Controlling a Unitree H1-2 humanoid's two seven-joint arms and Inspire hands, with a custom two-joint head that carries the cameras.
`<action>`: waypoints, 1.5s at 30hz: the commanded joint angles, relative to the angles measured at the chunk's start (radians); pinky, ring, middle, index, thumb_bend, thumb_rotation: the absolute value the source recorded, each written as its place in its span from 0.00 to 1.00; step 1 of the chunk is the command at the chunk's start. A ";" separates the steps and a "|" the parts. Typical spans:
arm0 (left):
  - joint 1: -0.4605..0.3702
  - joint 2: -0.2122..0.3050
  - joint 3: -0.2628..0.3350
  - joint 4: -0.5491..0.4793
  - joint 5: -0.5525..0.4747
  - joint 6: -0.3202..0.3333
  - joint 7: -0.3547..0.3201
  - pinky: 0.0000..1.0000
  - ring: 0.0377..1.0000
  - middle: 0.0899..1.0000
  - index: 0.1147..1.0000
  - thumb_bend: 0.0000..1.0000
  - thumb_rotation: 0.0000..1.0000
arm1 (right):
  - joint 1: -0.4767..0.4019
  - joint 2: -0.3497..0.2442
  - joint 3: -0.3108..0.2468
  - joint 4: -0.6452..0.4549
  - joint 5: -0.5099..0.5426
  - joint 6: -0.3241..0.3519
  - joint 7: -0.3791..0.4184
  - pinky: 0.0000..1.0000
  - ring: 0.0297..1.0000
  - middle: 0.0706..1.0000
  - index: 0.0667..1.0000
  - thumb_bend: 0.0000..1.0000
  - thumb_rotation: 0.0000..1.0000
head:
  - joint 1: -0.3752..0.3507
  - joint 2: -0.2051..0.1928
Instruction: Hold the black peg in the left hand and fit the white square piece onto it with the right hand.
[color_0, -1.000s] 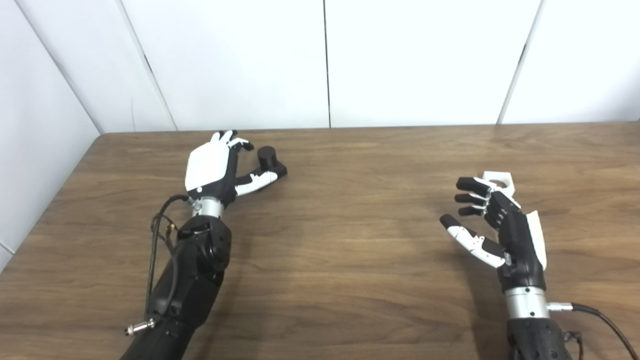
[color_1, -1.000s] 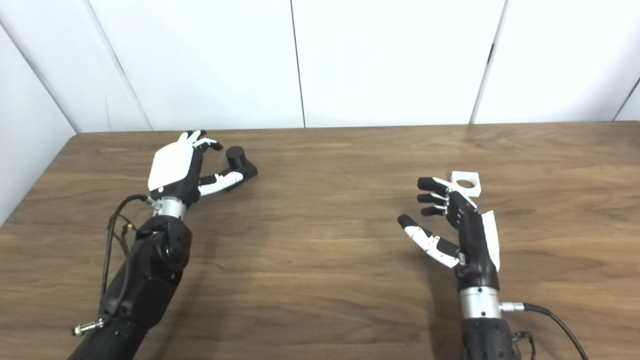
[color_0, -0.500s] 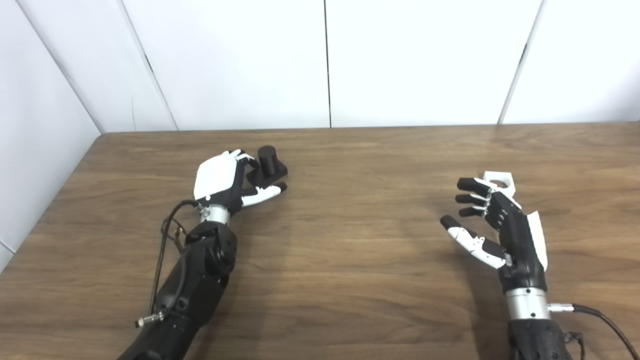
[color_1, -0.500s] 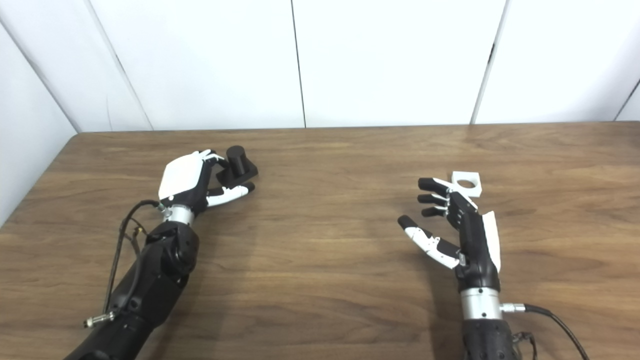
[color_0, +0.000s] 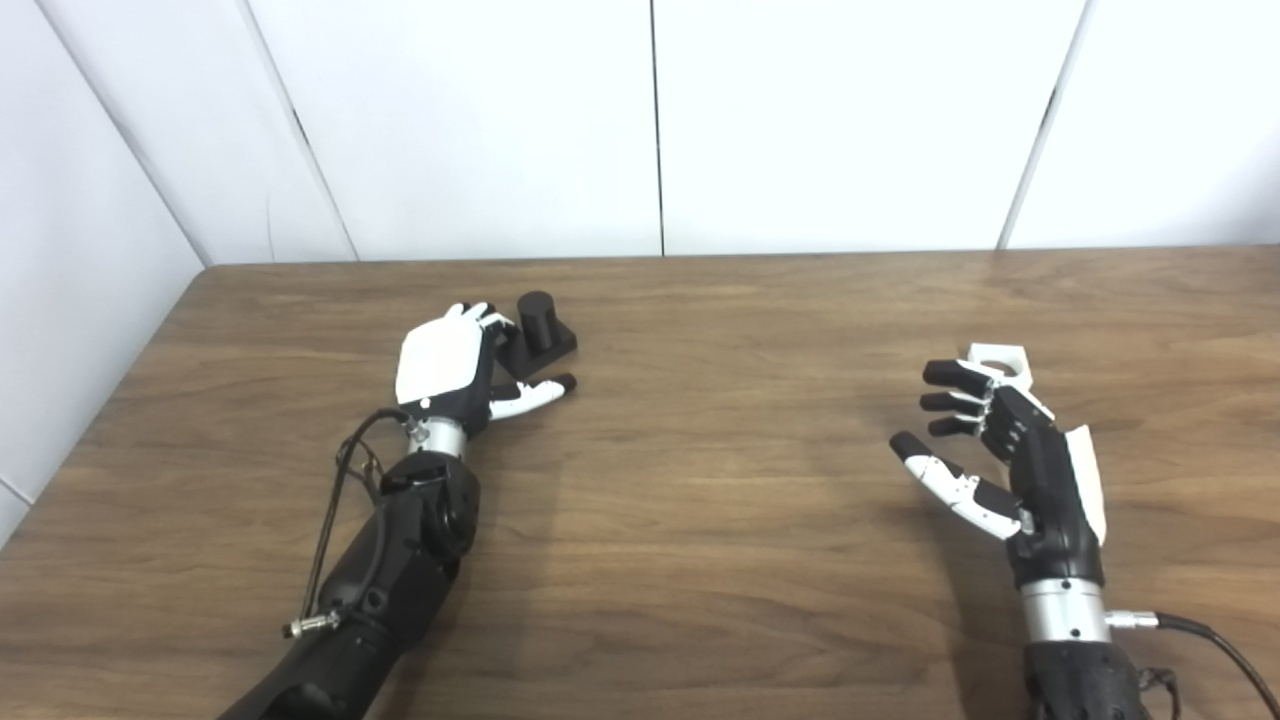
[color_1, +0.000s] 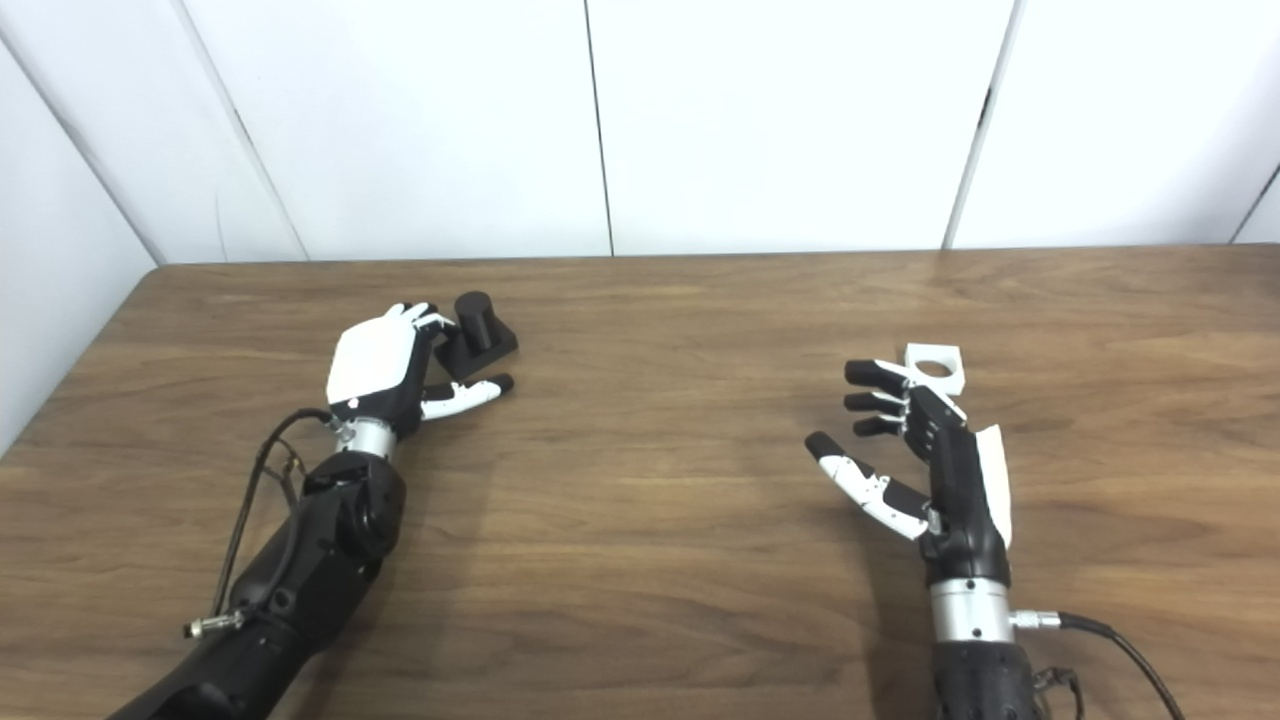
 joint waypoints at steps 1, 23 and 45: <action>-0.034 0.014 0.003 0.007 -0.005 -0.006 0.031 0.80 0.89 0.84 0.59 0.70 0.48 | -0.019 0.002 -0.005 -0.047 0.004 -0.019 -0.005 0.57 0.65 0.70 0.67 0.61 0.20 | 0.000 0.002; -0.026 0.000 0.001 0.024 -0.056 -0.052 0.112 0.75 0.80 0.76 0.42 0.51 0.07 | -0.008 -0.011 -0.008 -0.068 -0.010 -0.021 -0.003 0.57 0.65 0.69 0.66 0.58 0.20 | -0.006 0.011; 0.099 -0.059 -0.060 -0.214 -0.241 -0.123 -0.179 0.67 0.80 0.78 0.42 0.51 0.09 | -0.006 -0.009 -0.013 -0.089 -0.007 -0.003 0.000 0.56 0.65 0.69 0.66 0.57 0.20 | -0.029 0.022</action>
